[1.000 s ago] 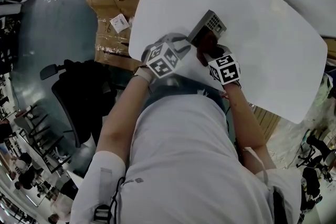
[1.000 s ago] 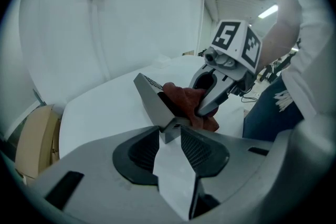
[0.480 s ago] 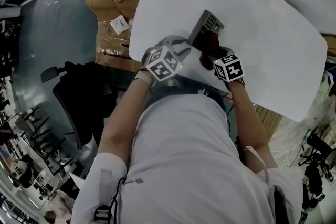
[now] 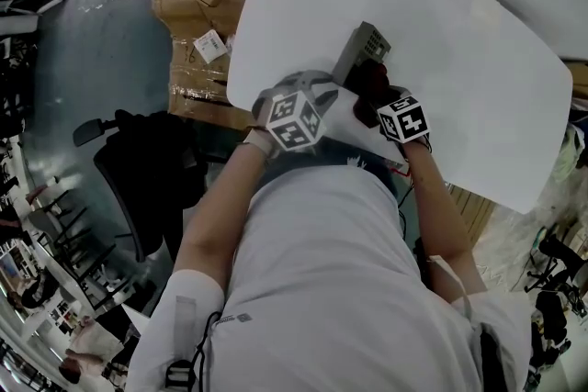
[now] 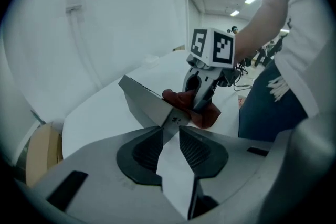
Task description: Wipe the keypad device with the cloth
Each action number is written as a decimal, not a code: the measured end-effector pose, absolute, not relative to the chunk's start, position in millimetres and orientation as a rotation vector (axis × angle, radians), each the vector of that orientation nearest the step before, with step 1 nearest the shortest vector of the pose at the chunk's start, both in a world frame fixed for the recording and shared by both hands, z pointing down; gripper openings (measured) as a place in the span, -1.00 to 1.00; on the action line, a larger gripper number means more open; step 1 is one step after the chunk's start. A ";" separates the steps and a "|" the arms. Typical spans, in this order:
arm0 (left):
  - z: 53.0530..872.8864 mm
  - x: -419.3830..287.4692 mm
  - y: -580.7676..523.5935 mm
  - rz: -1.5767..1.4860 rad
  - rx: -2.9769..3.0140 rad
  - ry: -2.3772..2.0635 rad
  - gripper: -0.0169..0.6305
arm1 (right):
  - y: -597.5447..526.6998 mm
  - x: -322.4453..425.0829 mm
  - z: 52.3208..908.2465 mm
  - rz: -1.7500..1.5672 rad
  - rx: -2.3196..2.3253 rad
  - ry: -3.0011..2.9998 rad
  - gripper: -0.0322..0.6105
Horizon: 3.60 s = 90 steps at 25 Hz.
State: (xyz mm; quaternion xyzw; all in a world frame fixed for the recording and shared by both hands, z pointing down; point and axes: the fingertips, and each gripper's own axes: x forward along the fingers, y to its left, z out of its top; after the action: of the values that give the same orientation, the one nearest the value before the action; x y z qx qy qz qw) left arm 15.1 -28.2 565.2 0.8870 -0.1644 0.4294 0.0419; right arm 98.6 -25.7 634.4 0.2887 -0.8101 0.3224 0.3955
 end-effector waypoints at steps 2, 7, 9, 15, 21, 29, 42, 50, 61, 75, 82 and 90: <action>566.8 12.4 -28.2 1.288 2.688 -0.515 -0.64 | -26.0 99.1 633.8 0.823 0.732 -2.057 -0.59; 577.8 3.0 -23.5 1.317 2.634 -0.501 -0.64 | -26.8 102.7 630.7 0.843 0.733 -2.063 -0.58; 580.9 2.0 -20.9 1.310 2.628 -0.499 -0.64 | -28.4 102.6 626.1 0.820 0.718 -2.077 -0.58; 584.0 4.0 -4.6 1.246 2.609 -0.491 -0.64 | -48.1 83.5 586.5 0.715 0.658 -2.205 -0.58; 573.7 -20.3 -19.5 1.086 2.518 -0.696 -0.56 | -73.3 50.7 549.8 0.633 0.618 -2.313 -0.58; 550.3 3.3 -40.2 1.160 2.671 -0.598 -0.50 | -91.4 26.4 541.1 0.564 0.576 -2.334 -0.58; 555.1 11.7 -40.8 1.304 2.734 -0.513 -0.51 | -92.9 28.2 550.8 0.687 0.630 -2.306 -0.58; 555.6 11.3 -40.2 1.278 2.728 -0.516 -0.51 | -90.5 45.4 567.8 0.774 0.663 -2.265 -0.58; 555.1 10.5 -41.2 1.260 2.711 -0.531 -0.51 | -88.5 66.2 587.1 0.855 0.701 -2.206 -0.58; 555.0 11.1 -38.5 1.249 2.687 -0.569 -0.52 | -83.1 95.3 613.4 0.973 0.756 -2.140 -0.58; 555.2 8.0 -32.5 1.237 2.680 -0.569 -0.55 | -81.0 111.6 633.8 1.051 0.797 -2.092 -0.58; 555.8 8.7 -32.8 1.232 2.674 -0.596 -0.55 | -79.5 115.6 632.7 0.954 0.795 -2.094 -0.58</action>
State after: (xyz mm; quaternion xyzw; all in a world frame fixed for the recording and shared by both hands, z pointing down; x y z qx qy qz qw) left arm 8.7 -32.8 555.8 0.8881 -0.1980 0.4091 0.0688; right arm 115.6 -79.5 632.7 0.3064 -0.8069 0.3677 0.3461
